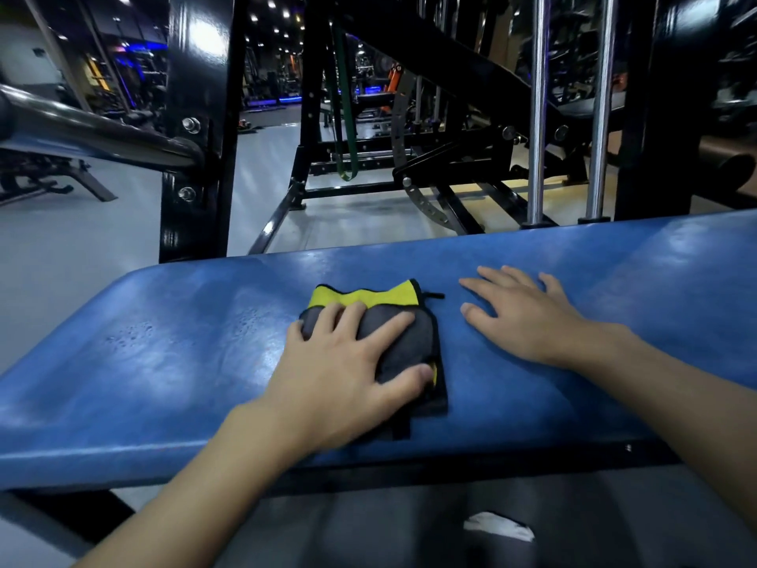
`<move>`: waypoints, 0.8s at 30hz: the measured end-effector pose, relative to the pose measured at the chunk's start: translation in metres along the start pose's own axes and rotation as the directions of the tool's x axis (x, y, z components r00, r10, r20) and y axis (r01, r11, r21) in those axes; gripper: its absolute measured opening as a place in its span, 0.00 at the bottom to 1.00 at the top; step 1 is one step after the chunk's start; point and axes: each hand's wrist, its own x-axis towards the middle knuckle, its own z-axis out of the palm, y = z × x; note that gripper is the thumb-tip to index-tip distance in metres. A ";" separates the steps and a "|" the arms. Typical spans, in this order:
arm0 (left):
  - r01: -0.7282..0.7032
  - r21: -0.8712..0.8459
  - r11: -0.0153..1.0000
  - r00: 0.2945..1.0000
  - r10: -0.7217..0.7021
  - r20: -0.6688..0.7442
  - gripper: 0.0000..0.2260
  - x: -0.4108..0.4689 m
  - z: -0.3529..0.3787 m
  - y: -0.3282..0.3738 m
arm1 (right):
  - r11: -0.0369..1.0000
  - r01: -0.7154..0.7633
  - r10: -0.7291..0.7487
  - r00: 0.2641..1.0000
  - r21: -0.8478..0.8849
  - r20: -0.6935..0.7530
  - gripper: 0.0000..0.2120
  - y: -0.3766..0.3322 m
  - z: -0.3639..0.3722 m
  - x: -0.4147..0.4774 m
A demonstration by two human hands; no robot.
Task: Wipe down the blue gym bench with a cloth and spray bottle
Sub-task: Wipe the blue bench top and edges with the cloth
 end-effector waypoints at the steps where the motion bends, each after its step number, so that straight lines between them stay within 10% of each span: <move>1: 0.002 0.006 1.000 1.000 -0.002 -0.008 0.40 -0.007 0.000 0.001 | 1.000 0.002 -0.003 1.000 -0.029 -0.006 0.27 -0.001 -0.001 0.000; 24: 0.124 -0.083 0.989 0.990 -0.117 0.081 0.32 0.148 0.014 -0.051 | 0.999 0.052 -0.052 0.998 0.003 0.021 0.29 -0.019 0.009 0.014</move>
